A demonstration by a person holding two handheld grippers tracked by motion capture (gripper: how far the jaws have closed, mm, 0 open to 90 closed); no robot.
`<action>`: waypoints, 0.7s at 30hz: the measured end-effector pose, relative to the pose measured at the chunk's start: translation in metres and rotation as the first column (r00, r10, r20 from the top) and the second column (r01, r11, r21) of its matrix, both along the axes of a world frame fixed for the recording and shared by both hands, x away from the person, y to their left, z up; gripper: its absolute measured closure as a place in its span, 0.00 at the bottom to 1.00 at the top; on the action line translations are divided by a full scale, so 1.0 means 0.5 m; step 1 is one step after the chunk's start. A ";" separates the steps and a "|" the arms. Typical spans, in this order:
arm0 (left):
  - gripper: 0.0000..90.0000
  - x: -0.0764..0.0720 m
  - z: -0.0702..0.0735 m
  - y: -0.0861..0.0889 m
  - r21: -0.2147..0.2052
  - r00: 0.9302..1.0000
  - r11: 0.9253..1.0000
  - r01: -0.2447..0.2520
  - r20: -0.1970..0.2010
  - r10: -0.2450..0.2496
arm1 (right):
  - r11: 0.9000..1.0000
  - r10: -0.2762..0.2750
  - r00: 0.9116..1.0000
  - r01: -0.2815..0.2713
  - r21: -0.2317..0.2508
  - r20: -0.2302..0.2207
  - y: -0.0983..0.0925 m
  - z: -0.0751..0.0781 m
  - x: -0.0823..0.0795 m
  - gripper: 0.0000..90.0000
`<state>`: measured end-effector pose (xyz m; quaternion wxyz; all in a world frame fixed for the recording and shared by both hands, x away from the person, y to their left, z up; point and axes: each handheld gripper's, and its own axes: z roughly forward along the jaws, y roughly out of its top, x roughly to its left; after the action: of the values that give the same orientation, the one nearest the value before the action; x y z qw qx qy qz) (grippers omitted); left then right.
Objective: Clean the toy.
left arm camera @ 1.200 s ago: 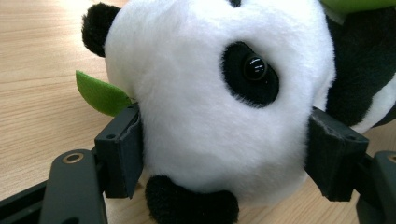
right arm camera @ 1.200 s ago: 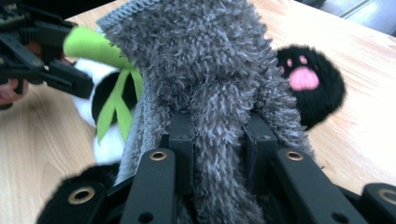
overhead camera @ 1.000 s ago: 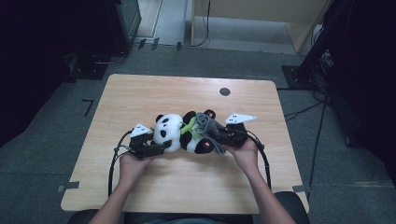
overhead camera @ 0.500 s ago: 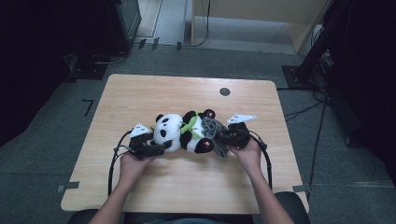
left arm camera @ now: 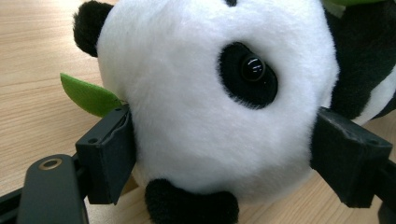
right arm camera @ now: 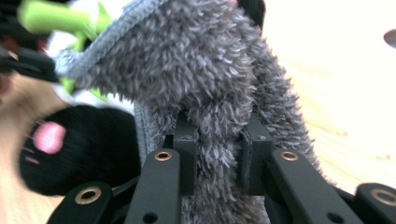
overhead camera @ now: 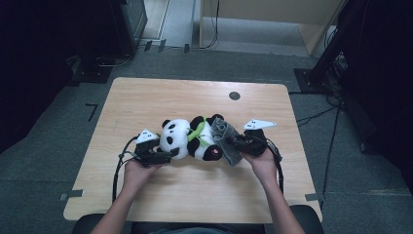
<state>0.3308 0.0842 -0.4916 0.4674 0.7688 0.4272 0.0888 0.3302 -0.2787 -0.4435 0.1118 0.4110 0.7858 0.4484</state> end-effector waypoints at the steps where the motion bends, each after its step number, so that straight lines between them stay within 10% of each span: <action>1: 0.17 -0.001 0.000 0.000 0.003 1.000 1.000 0.001 0.002 -0.001 | 1.000 0.013 1.000 -0.013 0.008 0.019 0.007 0.015 -0.001 0.82; 11: 0.17 -0.002 -0.002 -0.001 -0.003 1.000 1.000 -0.007 0.008 0.007 | 0.993 0.120 0.990 -0.120 -0.007 0.072 0.095 0.082 0.032 0.81; 17: 0.16 -0.002 -0.005 -0.001 -0.008 1.000 1.000 -0.009 0.015 0.009 | 0.989 0.141 0.989 -0.138 -0.050 0.042 0.129 0.060 0.058 0.81; 21: 0.16 -0.003 -0.006 -0.002 -0.005 1.000 1.000 -0.009 0.024 0.009 | 0.992 0.123 0.992 -0.124 0.003 0.037 0.123 0.031 0.061 0.80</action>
<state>0.3292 0.0833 -0.4946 0.4739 0.7648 0.4251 0.0991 0.3607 -0.2170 -0.4282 0.0971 0.3537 0.8064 0.4639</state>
